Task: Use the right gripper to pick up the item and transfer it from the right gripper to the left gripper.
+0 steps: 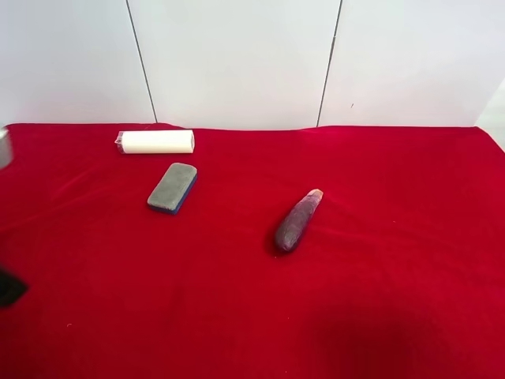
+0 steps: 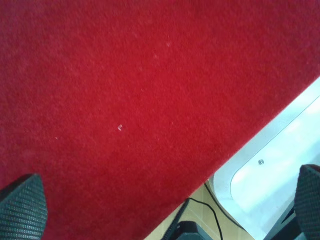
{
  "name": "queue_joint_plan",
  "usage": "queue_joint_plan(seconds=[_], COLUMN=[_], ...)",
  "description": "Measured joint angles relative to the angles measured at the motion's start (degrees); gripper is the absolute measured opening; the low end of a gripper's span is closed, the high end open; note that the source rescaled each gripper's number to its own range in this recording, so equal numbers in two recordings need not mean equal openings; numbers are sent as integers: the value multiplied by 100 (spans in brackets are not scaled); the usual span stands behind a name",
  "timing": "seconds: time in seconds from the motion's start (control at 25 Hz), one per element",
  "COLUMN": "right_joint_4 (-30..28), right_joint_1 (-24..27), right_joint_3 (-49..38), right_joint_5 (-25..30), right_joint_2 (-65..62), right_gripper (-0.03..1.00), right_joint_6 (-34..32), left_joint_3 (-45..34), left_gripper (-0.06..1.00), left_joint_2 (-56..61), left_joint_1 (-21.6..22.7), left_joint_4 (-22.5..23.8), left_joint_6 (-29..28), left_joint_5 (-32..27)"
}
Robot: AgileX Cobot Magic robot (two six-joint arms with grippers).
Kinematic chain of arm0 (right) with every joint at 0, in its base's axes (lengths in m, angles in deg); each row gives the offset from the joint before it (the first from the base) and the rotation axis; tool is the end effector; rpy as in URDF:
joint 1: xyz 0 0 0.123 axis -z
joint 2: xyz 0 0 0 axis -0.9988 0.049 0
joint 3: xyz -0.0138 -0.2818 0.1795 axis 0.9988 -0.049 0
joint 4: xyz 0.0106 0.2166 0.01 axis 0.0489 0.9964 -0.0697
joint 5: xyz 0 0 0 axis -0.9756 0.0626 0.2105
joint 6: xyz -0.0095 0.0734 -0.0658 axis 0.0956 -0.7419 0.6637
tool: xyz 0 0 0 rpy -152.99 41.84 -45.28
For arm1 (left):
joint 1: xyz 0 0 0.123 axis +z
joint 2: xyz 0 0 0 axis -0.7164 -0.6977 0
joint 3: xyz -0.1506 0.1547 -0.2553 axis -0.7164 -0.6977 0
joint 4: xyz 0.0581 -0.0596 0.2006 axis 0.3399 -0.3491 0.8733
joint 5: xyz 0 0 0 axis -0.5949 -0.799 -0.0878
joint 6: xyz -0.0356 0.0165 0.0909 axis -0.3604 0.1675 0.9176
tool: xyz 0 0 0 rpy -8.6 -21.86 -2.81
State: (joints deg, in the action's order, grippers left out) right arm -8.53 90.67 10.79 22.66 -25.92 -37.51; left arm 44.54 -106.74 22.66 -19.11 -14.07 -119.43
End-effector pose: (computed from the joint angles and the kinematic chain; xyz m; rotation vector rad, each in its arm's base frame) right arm -0.0771 0.0102 0.2514 -0.0432 2.0683 -0.0222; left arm 0.0582 -0.0399 0.3317 0.9587 2.6037 -0.2284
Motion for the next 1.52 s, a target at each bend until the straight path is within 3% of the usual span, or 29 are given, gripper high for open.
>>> queue_joint_plan(seconds=[0.16,0.32,0.6,0.76,1.04,1.52], right_joint_4=[0,0,0,0,0,-11], right_joint_1=[0,0,0,0,0,0], right_joint_3=[0,0,0,0,0,0], right_joint_5=[0,0,0,0,0,0], right_joint_2=[0,0,0,0,0,0], right_gripper=[100,100,100,100,100,100], right_joint_6=[0,0,0,0,0,0], left_joint_3=[-704,-1251,-1359,-1359,-1472,-1483], left_gripper=[100,100,100,100,100,100], left_joint_2=[977,1923,3582,4330,5053,5060], left_joint_1=[382,990,2019,2457,2614,2517], left_joint_4=[-72,-439,-637,-466,24,58], left_joint_6=[0,-26,-521,-786,-1603,-1678], left_joint_5=[543,655,577,577,656,668])
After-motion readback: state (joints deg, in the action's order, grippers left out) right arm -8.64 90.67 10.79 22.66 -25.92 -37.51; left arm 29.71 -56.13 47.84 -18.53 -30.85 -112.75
